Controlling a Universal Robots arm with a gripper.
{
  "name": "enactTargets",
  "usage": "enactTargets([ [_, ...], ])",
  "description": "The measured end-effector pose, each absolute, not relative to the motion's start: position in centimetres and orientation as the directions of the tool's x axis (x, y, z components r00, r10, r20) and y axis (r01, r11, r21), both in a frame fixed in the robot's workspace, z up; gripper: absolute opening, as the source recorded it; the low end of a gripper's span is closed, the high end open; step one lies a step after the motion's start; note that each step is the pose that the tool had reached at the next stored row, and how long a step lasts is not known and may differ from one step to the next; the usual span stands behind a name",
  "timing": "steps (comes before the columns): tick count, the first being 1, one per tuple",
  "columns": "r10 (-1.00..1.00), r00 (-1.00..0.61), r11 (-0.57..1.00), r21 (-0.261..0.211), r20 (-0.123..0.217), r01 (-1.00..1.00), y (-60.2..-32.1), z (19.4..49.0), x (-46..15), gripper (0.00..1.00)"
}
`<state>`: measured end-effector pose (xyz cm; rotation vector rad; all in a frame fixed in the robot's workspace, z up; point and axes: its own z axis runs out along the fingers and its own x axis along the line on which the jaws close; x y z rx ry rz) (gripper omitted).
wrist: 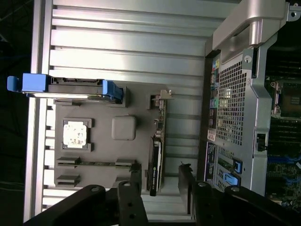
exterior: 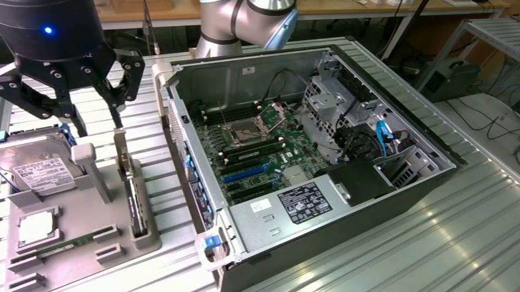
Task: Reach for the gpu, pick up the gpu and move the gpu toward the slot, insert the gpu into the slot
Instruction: 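Pick up the gpu and move the gpu toward the slot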
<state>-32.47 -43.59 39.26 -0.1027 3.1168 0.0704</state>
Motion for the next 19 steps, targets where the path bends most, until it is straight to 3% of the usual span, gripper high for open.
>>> enactTargets([
  [1, -0.065, -0.998, 0.997, 0.044, -0.024, -0.066, -43.6, 39.3, -32.5, 0.48],
  [6, -0.064, -0.998, 0.997, 0.044, -0.024, -0.065, -43.9, 39.3, -32.5, 0.73],
  [19, -0.014, -1.0, 0.999, 0.047, -0.023, -0.015, -44.7, 38.1, -32.3, 0.73],
])
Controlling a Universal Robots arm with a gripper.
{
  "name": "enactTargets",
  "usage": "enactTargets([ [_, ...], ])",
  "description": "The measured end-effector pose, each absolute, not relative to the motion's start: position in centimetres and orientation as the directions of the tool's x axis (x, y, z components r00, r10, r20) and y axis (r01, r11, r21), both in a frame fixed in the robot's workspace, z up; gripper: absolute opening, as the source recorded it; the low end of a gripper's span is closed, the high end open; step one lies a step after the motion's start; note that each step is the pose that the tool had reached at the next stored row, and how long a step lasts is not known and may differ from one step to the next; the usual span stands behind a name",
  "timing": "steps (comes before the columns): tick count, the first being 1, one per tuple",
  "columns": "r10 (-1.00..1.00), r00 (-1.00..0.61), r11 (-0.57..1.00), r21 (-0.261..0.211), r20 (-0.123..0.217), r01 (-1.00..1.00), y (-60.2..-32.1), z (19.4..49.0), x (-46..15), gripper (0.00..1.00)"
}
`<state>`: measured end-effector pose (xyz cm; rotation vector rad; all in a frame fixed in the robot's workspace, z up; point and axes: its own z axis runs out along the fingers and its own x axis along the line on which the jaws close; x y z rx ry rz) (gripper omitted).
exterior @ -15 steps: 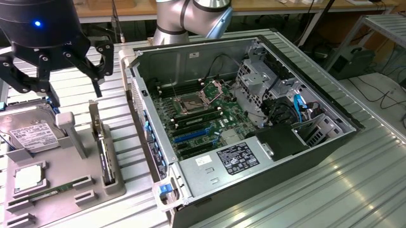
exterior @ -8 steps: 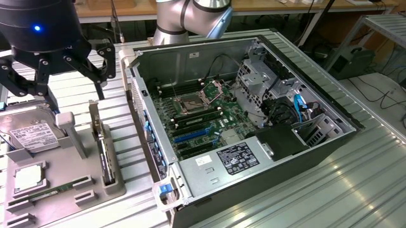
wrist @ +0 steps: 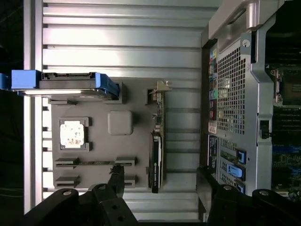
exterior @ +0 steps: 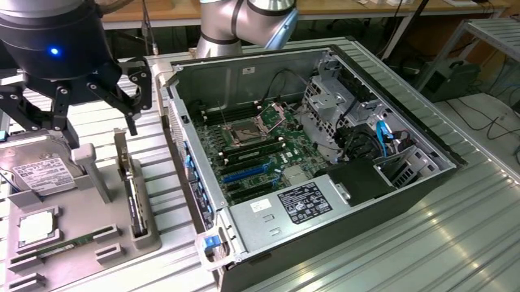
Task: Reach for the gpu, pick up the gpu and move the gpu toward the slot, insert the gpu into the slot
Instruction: 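Pick up the gpu and move the gpu toward the slot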
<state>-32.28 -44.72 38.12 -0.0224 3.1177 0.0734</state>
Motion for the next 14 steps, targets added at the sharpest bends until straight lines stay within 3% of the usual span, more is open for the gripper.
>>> enactTargets([
  [14, -0.014, -1.0, 0.999, 0.047, -0.023, -0.015, -45.4, 36.0, -32.1, 0.73],
])
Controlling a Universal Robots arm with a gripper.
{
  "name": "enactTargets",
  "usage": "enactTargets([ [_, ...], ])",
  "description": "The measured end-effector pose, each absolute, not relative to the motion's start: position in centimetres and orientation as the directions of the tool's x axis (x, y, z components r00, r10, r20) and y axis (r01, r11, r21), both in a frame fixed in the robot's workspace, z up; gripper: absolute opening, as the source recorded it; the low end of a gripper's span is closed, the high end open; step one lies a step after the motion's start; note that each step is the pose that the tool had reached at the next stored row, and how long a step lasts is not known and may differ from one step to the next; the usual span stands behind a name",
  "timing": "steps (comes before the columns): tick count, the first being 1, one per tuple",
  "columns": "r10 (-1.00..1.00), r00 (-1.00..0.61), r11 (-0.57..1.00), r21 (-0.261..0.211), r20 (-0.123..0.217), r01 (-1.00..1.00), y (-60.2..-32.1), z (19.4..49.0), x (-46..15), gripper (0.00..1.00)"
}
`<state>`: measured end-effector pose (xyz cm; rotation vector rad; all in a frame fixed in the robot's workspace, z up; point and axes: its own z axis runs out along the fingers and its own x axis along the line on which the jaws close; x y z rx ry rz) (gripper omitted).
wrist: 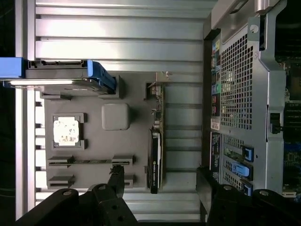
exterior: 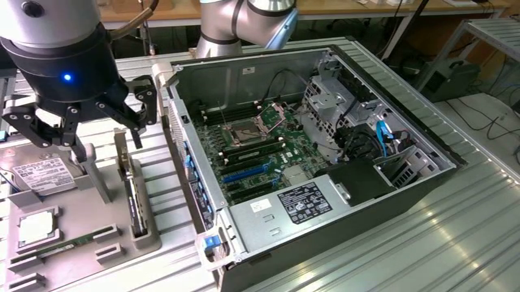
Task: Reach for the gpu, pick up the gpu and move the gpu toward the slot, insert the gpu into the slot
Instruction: 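Pick up the gpu and move the gpu toward the slot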
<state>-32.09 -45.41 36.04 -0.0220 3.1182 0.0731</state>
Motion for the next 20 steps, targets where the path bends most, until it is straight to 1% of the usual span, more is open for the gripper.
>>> enactTargets([
  [20, -0.014, -1.0, 0.999, 0.047, -0.023, -0.015, -45.5, 31.7, -32.1, 0.73],
])
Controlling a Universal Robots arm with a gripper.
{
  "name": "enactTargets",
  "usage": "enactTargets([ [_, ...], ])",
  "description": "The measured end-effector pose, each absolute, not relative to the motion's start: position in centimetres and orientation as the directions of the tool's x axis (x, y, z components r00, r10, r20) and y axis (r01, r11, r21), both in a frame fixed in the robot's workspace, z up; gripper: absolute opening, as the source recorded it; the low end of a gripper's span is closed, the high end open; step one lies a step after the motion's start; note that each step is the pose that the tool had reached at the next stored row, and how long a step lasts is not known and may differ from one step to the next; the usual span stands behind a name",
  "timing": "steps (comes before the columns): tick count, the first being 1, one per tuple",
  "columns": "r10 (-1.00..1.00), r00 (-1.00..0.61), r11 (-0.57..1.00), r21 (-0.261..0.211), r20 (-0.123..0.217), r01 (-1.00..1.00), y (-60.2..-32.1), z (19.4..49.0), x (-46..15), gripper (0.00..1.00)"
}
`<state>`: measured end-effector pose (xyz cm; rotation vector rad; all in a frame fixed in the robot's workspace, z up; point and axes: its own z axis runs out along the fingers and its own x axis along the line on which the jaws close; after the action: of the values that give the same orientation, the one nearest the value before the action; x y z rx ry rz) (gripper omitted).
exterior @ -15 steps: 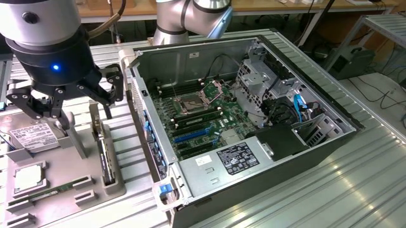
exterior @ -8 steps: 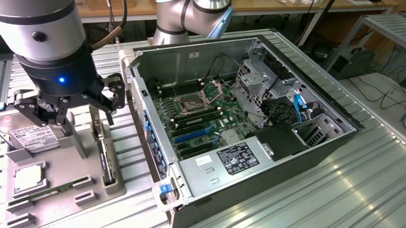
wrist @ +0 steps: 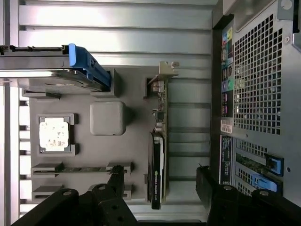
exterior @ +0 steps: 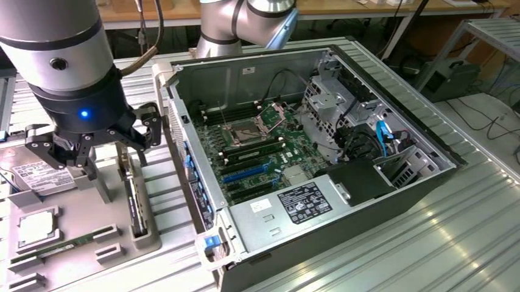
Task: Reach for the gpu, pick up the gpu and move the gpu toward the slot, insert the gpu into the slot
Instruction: 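Pick up the gpu and move the gpu toward the slot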
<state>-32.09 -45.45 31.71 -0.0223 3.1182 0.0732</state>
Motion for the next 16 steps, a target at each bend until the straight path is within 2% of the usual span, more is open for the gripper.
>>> enactTargets([
  [16, -0.014, -1.0, 0.999, 0.05, -0.023, -0.015, -45.5, 28.6, -32.1, 0.73],
])
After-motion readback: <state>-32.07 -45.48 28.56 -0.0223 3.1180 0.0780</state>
